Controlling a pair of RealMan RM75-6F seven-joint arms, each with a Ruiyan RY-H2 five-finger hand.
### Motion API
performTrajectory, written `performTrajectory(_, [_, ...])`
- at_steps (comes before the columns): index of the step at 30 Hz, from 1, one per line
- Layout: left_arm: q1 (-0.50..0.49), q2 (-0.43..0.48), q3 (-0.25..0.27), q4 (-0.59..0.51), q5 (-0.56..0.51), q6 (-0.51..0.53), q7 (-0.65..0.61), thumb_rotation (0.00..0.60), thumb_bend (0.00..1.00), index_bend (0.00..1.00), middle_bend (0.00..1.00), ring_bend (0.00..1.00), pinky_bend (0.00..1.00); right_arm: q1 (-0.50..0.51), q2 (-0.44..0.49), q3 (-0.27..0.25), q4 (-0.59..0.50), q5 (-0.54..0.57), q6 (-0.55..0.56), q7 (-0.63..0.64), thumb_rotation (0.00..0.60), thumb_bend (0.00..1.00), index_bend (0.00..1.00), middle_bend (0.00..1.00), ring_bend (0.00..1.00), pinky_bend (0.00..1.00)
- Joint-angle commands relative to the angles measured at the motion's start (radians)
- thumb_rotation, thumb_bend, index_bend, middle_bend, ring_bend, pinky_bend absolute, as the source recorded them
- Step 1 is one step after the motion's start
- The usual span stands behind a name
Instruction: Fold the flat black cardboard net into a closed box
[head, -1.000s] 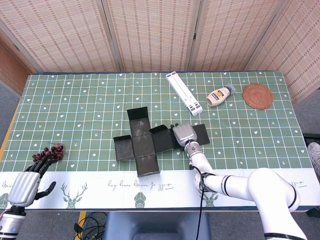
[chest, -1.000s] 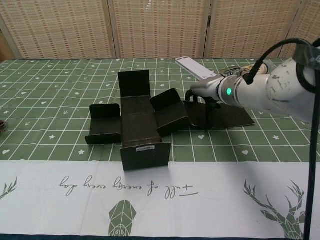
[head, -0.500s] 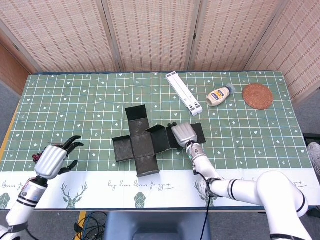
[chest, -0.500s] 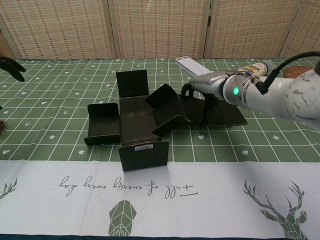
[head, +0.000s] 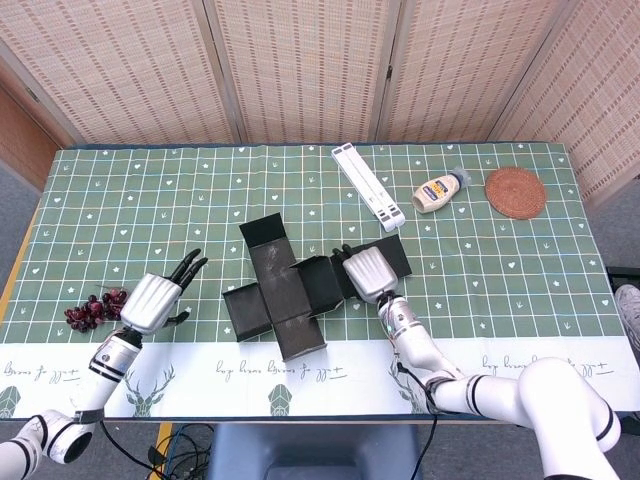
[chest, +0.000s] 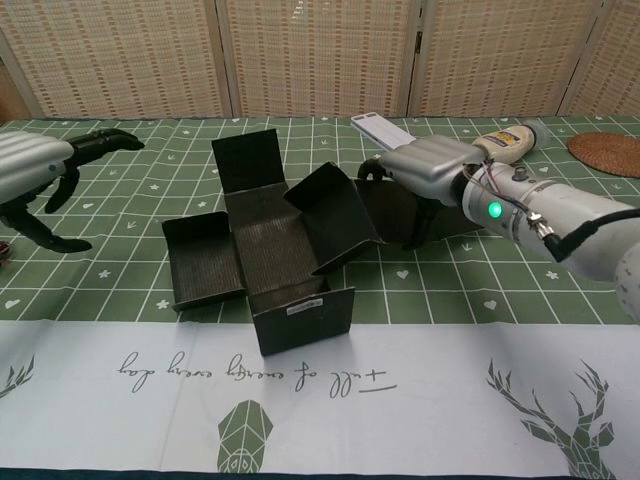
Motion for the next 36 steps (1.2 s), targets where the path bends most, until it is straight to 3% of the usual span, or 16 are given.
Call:
performTrajectory(1, [-0.022, -0.057, 0.006, 0.068, -0.002, 0.005, 0.032, 0.6, 0.15, 0.0, 0.0, 0.64, 0.88, -0.021, -0.014, 0.003, 0.021, -0.038, 0.016, 0.01, 0.6, 0.36, 0.23, 0.36, 0.8, 1.0])
performTrajectory(17, [-0.081, -0.206, 0.017, 0.274, -0.051, -0.042, 0.102, 0.6, 0.15, 0.0, 0.0, 0.61, 0.88, -0.043, 0.003, 0.066, -0.028, -0.038, -0.013, -0.079, 0.6, 0.36, 0.23, 0.36, 0.81, 1.0])
performTrajectory(36, [-0.125, -0.362, 0.005, 0.426, -0.088, -0.022, 0.034, 0.6, 0.15, 0.0, 0.0, 0.61, 0.88, -0.058, 0.005, 0.101, -0.052, -0.05, -0.027, -0.109, 0.6, 0.37, 0.23, 0.36, 0.81, 1.0])
